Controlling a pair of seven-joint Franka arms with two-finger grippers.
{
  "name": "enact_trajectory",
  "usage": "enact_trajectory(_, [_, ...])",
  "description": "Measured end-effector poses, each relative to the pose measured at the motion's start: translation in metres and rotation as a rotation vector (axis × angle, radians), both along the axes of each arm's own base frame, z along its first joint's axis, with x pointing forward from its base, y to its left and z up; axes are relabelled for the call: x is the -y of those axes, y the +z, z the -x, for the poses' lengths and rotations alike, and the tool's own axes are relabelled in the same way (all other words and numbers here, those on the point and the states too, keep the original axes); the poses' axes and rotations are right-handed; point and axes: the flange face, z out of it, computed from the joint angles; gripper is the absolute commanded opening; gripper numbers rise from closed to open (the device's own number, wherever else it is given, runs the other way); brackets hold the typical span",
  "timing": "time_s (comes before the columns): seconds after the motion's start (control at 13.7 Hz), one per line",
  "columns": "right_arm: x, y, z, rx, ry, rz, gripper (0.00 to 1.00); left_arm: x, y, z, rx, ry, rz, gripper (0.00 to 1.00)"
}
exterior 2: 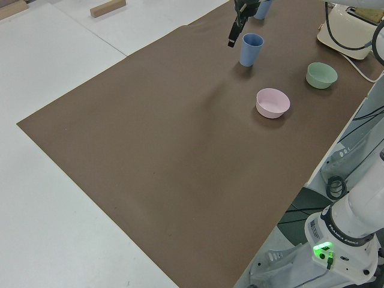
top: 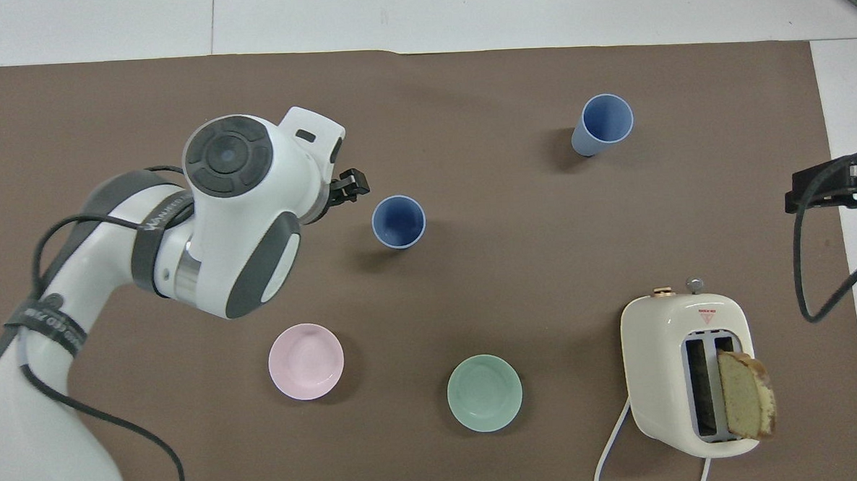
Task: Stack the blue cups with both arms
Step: 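Release the blue cup upright and withdraw the left gripper, then reach the right gripper to the far blue cup and grasp it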
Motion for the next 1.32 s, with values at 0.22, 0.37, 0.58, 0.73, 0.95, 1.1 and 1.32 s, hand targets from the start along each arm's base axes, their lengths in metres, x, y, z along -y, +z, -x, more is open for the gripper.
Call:
enact_trajectory(0.22, [-0.002, 0.000, -0.001, 0.004, 0.004, 0.000, 1.00, -0.084, 0.037, -0.007, -0.031, -0.089, -0.035, 1.00])
enact_trajectory(0.37, [-0.002, 0.000, -0.002, 0.013, 0.006, 0.000, 1.00, -0.122, 0.053, -0.005, -0.051, -0.140, -0.046, 1.00])
enact_trajectory(0.58, [-0.006, -0.001, -0.006, 0.027, 0.015, 0.000, 1.00, -0.165, 0.075, 0.002, -0.073, -0.189, -0.038, 1.00])
enact_trajectory(0.73, [-0.009, -0.001, -0.010, 0.044, 0.021, 0.000, 1.00, -0.191, 0.092, 0.009, -0.074, -0.207, -0.037, 1.00])
enact_trajectory(0.95, [-0.018, -0.015, -0.026, 0.056, 0.051, -0.004, 1.00, -0.204, 0.110, 0.021, -0.089, -0.251, -0.040, 1.00])
enact_trajectory(1.1, [-0.030, -0.034, -0.046, 0.062, 0.074, -0.009, 1.00, -0.208, 0.128, 0.027, -0.100, -0.258, -0.041, 1.00])
enact_trajectory(1.32, [-0.033, -0.074, -0.084, 0.081, 0.082, -0.018, 1.00, -0.215, 0.154, 0.033, -0.112, -0.255, -0.040, 1.00])
